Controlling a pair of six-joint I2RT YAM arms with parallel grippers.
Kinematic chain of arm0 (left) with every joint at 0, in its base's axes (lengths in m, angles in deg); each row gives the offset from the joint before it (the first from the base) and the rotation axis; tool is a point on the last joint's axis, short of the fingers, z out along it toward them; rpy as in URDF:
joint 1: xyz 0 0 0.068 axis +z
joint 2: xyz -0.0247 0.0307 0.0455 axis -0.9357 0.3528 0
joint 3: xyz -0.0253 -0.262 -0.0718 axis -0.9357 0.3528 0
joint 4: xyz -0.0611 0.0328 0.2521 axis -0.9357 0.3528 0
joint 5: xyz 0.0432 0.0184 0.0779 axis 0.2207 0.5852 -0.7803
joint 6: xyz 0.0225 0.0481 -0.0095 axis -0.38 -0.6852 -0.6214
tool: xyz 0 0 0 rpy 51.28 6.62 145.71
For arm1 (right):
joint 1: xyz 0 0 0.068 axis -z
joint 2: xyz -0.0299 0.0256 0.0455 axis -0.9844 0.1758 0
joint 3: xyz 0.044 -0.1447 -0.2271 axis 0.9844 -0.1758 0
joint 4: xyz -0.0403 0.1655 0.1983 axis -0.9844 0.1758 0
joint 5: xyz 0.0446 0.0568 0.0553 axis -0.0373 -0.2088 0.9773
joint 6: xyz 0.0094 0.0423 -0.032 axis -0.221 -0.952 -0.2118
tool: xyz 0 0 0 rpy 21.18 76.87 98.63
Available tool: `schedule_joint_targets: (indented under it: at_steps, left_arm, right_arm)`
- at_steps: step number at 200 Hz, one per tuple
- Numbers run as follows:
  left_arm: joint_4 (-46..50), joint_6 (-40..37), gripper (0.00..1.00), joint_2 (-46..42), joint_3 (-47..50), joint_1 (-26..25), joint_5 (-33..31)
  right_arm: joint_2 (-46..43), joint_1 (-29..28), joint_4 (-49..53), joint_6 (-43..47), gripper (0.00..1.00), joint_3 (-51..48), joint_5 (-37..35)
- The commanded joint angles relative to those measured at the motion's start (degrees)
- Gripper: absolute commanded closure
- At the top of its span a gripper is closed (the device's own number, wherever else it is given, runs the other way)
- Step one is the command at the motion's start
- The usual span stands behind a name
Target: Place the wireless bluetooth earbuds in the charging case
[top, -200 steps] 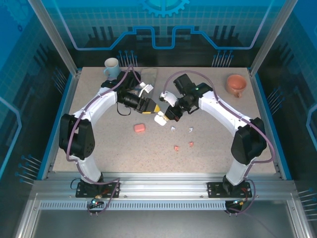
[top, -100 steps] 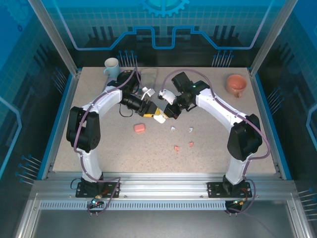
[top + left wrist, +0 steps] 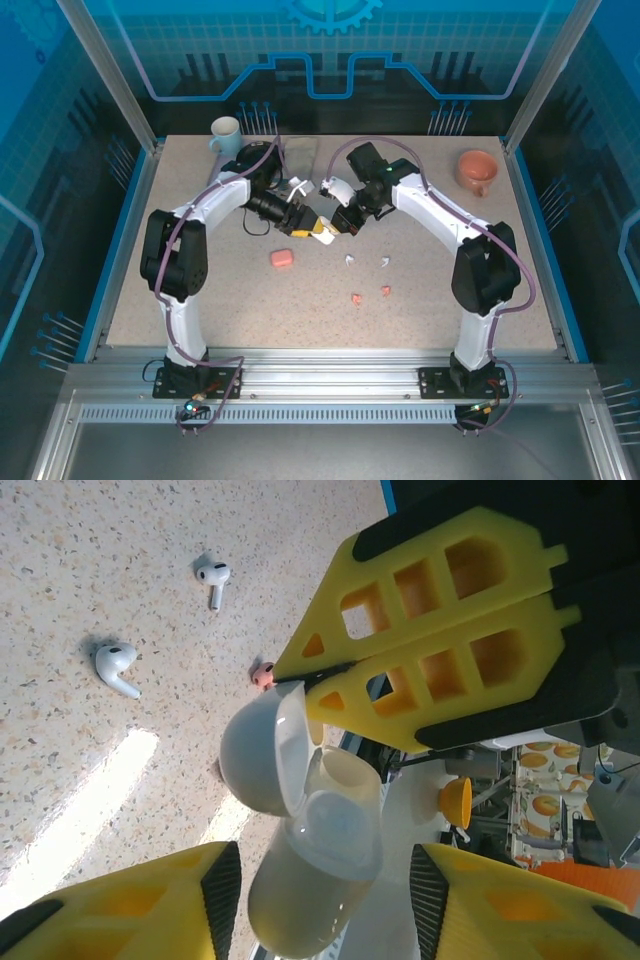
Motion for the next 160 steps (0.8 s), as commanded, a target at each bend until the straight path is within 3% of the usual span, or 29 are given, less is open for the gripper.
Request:
schedule_joint_targets:
  at_steps: [1,160]
  left_arm:
    - [1.5,-1.5,0.50,1.2,-1.4,-0.3,2.1]
    - [3.2,-3.3,0.76,1.6,-2.1,-1.0,6.1]
  right_arm:
    - [0.6,0.4,0.3,1.2,1.00,1.7,2.2]
    - [0.6,0.9,-0.1,0.6,1.00,2.6,3.0]
